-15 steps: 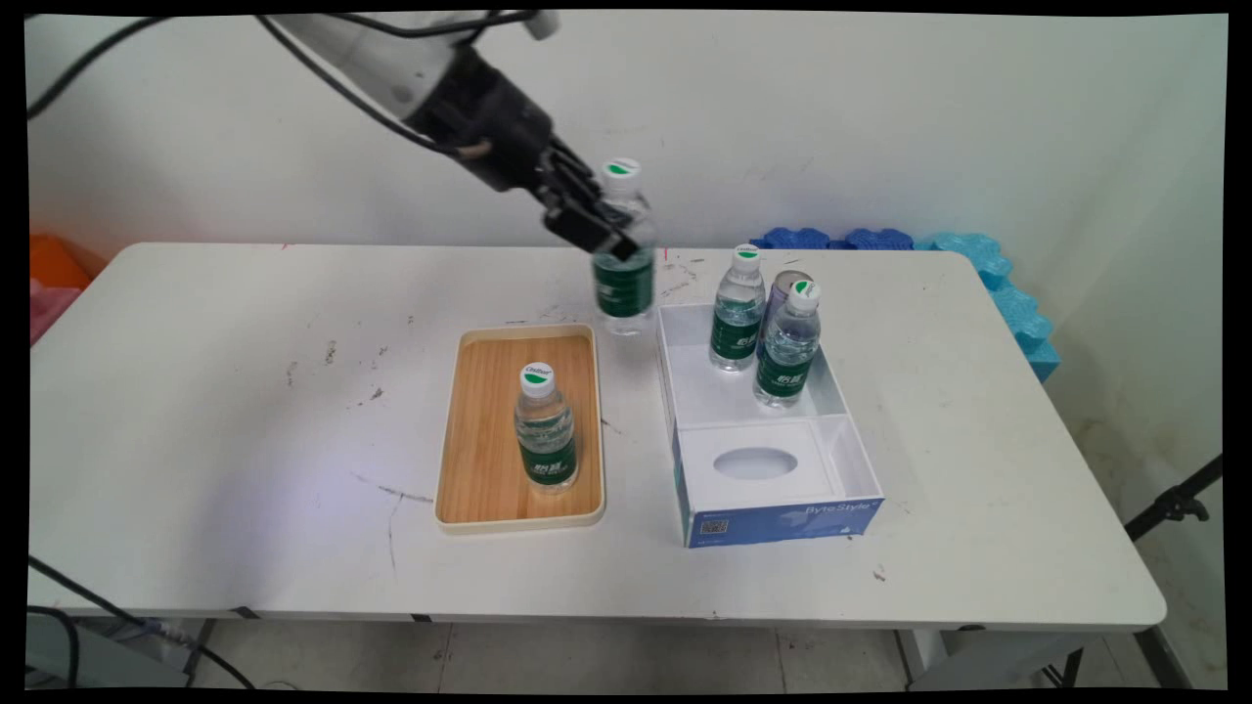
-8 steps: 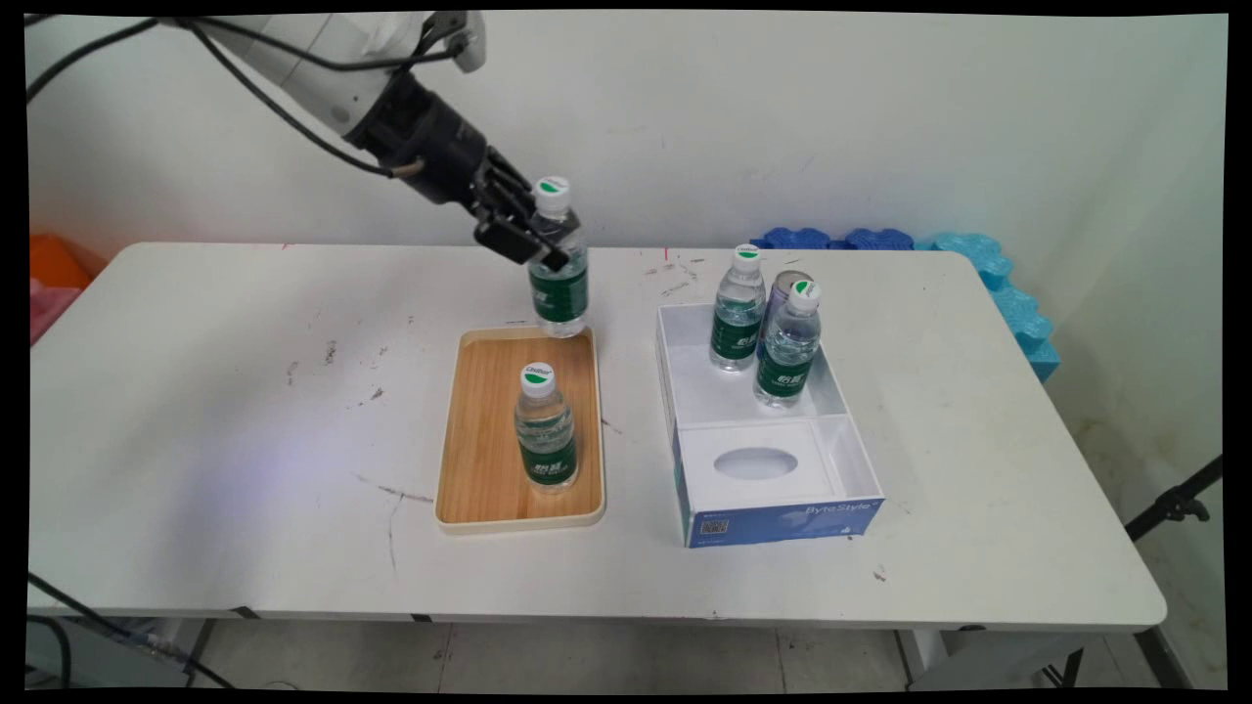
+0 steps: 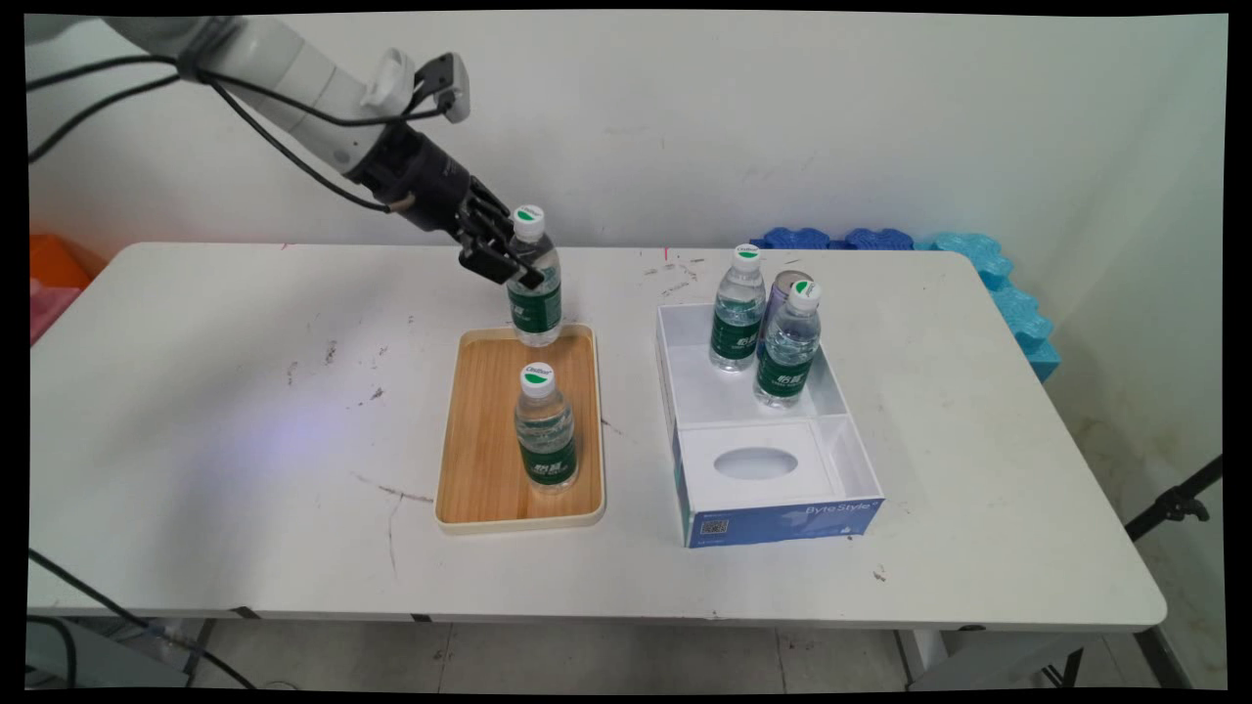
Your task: Place the picked object on the tray
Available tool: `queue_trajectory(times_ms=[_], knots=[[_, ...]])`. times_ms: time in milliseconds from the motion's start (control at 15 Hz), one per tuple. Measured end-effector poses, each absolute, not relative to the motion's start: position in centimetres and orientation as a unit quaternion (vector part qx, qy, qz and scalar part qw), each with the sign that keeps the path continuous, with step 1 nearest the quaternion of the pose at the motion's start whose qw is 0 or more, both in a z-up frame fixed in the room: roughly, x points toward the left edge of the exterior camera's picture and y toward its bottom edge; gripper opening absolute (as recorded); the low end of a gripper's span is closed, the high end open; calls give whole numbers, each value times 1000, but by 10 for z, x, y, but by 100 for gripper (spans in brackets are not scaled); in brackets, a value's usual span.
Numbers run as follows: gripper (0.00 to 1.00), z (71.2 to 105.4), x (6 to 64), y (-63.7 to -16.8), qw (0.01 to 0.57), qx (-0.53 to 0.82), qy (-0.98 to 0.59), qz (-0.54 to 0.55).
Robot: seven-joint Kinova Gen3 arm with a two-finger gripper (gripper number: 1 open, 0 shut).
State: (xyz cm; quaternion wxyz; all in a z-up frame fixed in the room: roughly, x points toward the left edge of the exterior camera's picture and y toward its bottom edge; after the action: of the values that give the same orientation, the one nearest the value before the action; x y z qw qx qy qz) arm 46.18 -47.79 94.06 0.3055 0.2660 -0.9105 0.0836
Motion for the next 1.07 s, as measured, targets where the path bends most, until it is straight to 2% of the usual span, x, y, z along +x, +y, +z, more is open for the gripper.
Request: queue_trajectory(times_ms=[1067], knots=[[0, 880, 466, -500, 313, 260, -910, 83]])
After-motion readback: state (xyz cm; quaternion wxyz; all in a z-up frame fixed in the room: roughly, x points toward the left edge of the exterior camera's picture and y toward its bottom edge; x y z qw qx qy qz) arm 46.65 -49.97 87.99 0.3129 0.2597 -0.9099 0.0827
